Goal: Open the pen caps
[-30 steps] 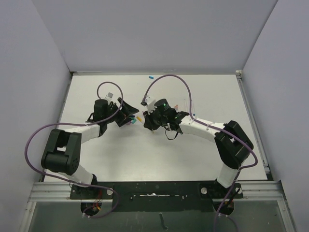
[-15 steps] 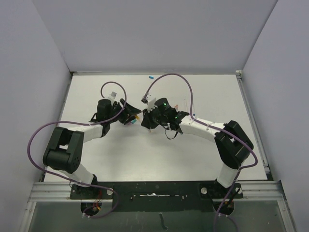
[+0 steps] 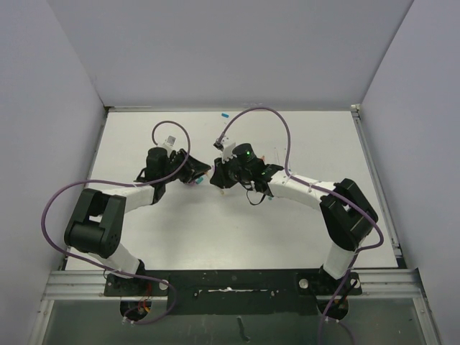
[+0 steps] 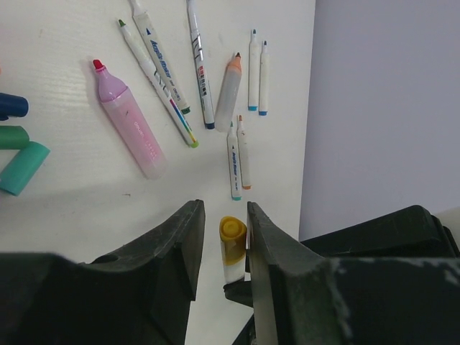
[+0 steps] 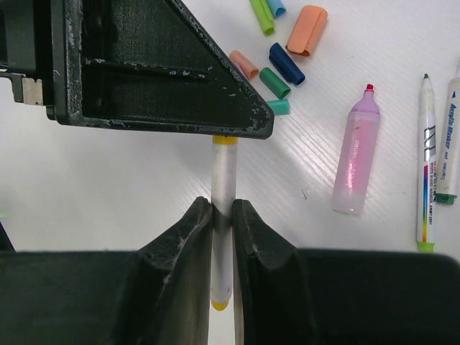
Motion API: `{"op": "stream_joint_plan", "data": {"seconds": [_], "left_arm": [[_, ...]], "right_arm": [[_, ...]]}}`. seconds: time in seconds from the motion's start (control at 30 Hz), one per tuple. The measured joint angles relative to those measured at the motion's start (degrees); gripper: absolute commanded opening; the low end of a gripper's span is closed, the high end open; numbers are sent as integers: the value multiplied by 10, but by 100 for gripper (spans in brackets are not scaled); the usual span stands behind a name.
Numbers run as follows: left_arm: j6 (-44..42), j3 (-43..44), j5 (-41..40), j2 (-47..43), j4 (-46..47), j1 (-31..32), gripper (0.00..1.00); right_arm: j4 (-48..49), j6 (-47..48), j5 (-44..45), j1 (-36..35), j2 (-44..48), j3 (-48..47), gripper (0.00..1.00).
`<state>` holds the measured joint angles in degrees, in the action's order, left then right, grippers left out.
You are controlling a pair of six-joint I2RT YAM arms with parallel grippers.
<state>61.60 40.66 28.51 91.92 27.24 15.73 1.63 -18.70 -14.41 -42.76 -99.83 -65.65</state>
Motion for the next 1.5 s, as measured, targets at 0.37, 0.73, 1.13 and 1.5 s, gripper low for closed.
{"op": "stream_joint_plan", "data": {"seconds": [0.37,0.73,1.13,1.5], "left_arm": [[5,0,0,0,6,5,0],[5,11,2,0,8,18,0],[2,24,3,0,8,32,0],[-20,33,1,0,-3,34,0]], "right_arm": [[0,-4,-7,0,-2,0,19],[-1,-2,-16,2,-3,0,51],[-4,-1,-19,5,-14,-9,21],[-7,-5,-21,11,-14,-9,0]]}}
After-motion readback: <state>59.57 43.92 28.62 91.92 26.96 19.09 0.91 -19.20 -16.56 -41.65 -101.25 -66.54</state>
